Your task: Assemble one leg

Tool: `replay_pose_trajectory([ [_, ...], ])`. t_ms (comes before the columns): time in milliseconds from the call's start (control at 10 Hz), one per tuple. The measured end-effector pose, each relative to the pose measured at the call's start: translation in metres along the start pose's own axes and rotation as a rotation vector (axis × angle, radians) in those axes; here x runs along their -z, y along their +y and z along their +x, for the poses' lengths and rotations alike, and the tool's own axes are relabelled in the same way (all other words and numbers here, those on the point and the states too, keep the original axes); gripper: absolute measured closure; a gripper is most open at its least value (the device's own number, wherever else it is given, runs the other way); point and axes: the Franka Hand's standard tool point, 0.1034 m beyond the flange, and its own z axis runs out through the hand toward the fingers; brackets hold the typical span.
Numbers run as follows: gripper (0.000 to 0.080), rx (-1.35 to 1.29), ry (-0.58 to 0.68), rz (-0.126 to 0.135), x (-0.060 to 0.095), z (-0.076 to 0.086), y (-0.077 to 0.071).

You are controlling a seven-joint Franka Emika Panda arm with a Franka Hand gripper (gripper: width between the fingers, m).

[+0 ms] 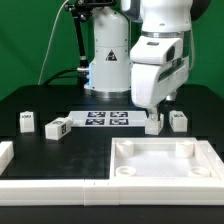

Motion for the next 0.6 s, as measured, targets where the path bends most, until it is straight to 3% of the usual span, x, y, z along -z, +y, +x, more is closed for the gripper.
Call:
replay_pose_trajectory([
  [200, 0.0150, -0.272, -0.012, 0.011, -0.009, -0.003, -0.023],
  [600, 0.0150, -0.662, -0.018, 0.023, -0.011, 0.011, -0.049],
])
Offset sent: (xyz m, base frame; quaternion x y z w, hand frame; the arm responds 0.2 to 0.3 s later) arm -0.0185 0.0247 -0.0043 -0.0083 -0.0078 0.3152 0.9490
